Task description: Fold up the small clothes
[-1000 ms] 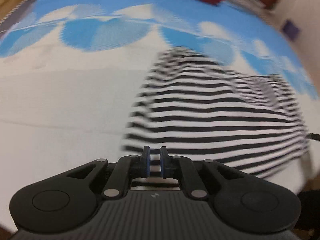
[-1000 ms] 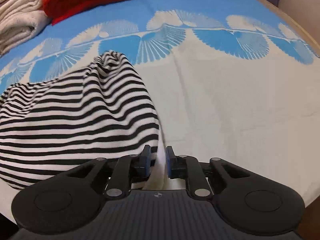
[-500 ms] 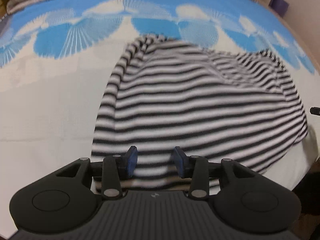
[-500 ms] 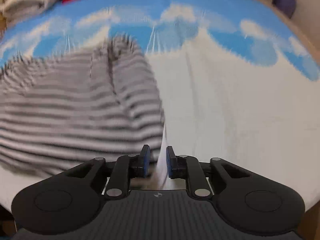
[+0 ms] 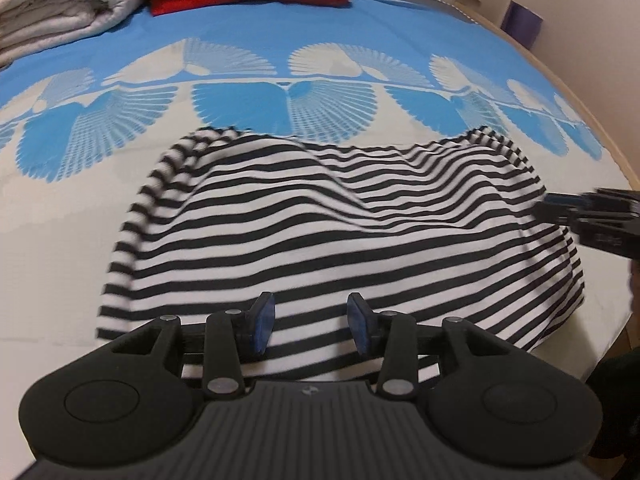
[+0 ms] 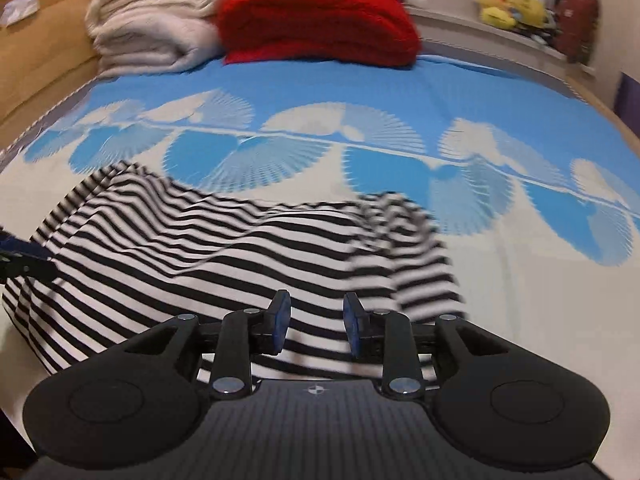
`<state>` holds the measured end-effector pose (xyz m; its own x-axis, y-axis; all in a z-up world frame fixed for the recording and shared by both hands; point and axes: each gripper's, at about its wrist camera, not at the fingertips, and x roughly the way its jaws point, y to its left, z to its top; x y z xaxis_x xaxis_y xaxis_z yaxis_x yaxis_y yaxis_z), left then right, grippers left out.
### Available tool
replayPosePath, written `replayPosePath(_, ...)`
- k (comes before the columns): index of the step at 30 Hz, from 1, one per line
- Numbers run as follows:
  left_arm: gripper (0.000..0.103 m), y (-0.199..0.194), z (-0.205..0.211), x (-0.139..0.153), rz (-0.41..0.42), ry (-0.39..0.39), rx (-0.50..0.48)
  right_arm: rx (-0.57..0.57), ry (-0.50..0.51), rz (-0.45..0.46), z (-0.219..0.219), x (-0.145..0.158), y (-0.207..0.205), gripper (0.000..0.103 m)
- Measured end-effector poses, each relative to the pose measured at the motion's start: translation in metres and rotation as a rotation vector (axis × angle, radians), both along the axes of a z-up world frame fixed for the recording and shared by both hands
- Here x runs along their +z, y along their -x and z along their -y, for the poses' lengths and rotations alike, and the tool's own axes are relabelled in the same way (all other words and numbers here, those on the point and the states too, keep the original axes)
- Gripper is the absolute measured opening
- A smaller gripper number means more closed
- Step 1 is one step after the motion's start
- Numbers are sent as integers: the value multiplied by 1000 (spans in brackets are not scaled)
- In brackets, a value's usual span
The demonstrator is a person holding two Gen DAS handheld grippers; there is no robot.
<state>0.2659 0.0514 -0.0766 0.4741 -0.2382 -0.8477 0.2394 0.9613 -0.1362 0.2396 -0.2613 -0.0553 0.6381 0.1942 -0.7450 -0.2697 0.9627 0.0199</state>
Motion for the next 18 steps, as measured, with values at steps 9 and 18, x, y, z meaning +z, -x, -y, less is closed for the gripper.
replayPosePath(9, 47, -45, 14, -44, -78, -101, 5, -109, 164, -205, -18, -49, -48, 34)
replayPosePath(18, 46, -60, -10, -31, -41, -35, 156, -144, 6, -130, -6, -25, -47, 34)
